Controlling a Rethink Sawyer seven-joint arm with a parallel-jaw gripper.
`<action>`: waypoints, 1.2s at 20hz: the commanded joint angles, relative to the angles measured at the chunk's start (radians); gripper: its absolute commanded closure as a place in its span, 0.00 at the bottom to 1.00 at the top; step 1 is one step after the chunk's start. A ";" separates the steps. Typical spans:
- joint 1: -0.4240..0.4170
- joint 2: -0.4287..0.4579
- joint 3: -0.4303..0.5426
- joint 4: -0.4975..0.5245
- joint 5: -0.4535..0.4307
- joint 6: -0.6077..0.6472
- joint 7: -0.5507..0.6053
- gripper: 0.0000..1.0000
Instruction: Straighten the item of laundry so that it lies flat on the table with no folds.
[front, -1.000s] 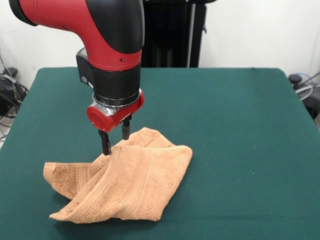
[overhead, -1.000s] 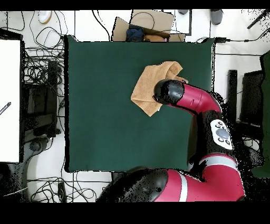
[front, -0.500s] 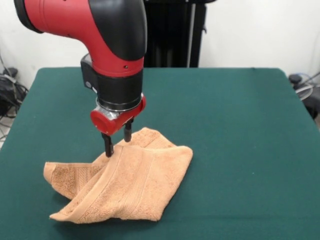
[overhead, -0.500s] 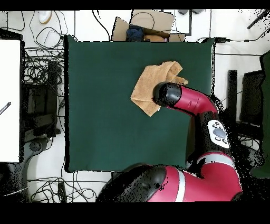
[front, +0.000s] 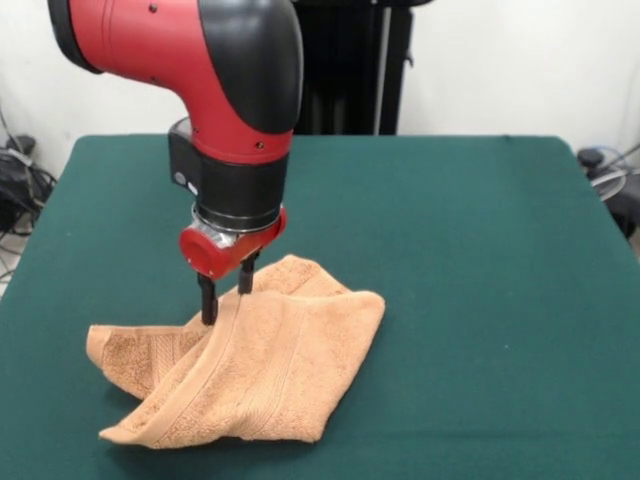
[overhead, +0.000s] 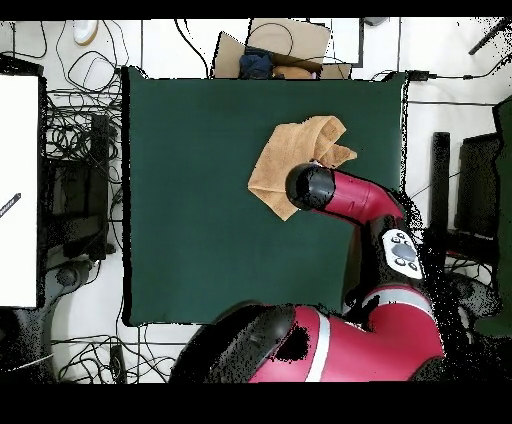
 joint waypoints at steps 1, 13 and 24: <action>-0.005 0.012 0.037 0.124 0.077 -0.040 0.375 0.00; -0.015 -0.024 0.103 0.109 0.246 0.187 0.328 0.00; -0.115 -0.050 0.261 0.231 0.427 0.048 0.320 0.00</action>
